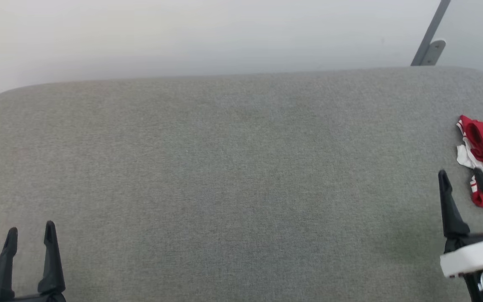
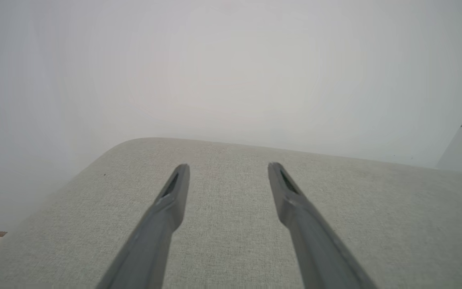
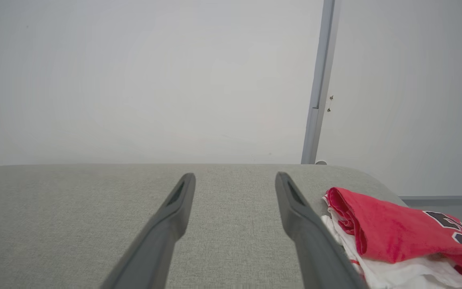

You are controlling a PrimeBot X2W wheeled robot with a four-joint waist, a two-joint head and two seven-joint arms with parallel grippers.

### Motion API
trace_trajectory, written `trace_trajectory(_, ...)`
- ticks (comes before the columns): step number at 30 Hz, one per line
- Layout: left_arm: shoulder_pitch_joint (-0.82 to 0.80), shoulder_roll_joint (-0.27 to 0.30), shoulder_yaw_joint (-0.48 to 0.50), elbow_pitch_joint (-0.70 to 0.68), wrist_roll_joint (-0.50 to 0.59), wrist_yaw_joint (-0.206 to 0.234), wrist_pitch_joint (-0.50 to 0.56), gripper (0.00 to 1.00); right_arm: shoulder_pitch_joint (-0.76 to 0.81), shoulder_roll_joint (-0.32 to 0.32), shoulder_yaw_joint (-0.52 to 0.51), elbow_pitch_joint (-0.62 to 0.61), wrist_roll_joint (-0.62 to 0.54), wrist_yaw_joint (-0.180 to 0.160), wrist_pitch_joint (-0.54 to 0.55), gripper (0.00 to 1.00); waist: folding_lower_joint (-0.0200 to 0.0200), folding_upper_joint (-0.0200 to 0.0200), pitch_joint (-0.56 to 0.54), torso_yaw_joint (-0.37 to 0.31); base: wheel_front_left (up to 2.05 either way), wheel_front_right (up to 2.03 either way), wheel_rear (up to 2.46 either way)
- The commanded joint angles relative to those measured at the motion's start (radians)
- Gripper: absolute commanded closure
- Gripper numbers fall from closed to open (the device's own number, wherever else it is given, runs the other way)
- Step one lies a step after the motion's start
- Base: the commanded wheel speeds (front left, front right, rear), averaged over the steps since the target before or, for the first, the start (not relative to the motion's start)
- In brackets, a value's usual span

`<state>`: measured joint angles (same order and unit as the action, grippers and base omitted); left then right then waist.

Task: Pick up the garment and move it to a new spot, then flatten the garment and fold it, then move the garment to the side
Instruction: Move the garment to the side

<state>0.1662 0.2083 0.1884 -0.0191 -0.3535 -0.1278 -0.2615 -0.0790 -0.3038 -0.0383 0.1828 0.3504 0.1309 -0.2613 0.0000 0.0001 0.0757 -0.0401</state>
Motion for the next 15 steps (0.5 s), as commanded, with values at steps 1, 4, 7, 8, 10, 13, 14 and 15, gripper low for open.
trace_trajectory(1, 0.013, -0.002, -0.002, -0.005, 0.001, -0.004, -0.005, 0.0, 0.025, 0.008, -0.008, -0.011, -0.005, 0.0, -0.005, 0.0, 0.0, -0.0001, -0.009, 0.008, 0.0, 0.0, 0.0)
trace_trajectory(4, 0.025, -0.013, 0.001, -0.01, -0.009, -0.004, -0.005, 0.0, 0.054, 0.019, -0.018, -0.026, 0.001, 0.0, -0.005, 0.0, 0.0, -0.0001, -0.019, 0.013, 0.0, 0.0, 0.0)
trace_trajectory(7, 0.034, -0.021, 0.0, -0.002, -0.011, -0.004, -0.005, 0.0, 0.078, 0.031, -0.027, -0.036, -0.001, 0.0, -0.005, 0.0, 0.0, -0.0001, -0.03, 0.017, 0.0, 0.0, 0.0)
trace_trajectory(8, 0.036, -0.026, 0.001, -0.001, -0.014, -0.004, -0.005, 0.0, 0.085, 0.034, -0.029, -0.038, -0.004, 0.0, -0.005, 0.0, 0.0, -0.0001, -0.034, 0.017, 0.0, 0.0, 0.0)
trace_trajectory(10, 0.041, -0.03, 0.0, 0.001, -0.011, -0.004, -0.005, 0.0, 0.097, 0.045, -0.034, -0.043, -0.008, 0.0, -0.005, 0.0, 0.0, -0.0001, -0.038, 0.017, 0.0, 0.0, 0.0)
trace_trajectory(13, 0.043, -0.037, 0.004, -0.002, -0.009, -0.004, -0.005, 0.0, 0.116, 0.06, -0.043, -0.051, -0.009, 0.0, -0.005, 0.0, 0.0, -0.0001, -0.044, 0.015, 0.0, 0.0, 0.0)
trace_trajectory(14, 0.043, -0.04, 0.005, -0.003, -0.009, -0.004, -0.005, 0.0, 0.12, 0.066, -0.044, -0.054, -0.008, 0.0, -0.005, 0.0, 0.0, -0.0001, -0.046, 0.014, 0.0, 0.0, 0.0)
trace_trajectory(15, 0.043, -0.043, 0.007, -0.004, -0.011, -0.004, -0.005, 0.0, 0.123, 0.068, -0.045, -0.057, -0.009, 0.0, -0.005, 0.0, 0.0, -0.0001, -0.047, 0.013, 0.0, 0.0, 0.0)
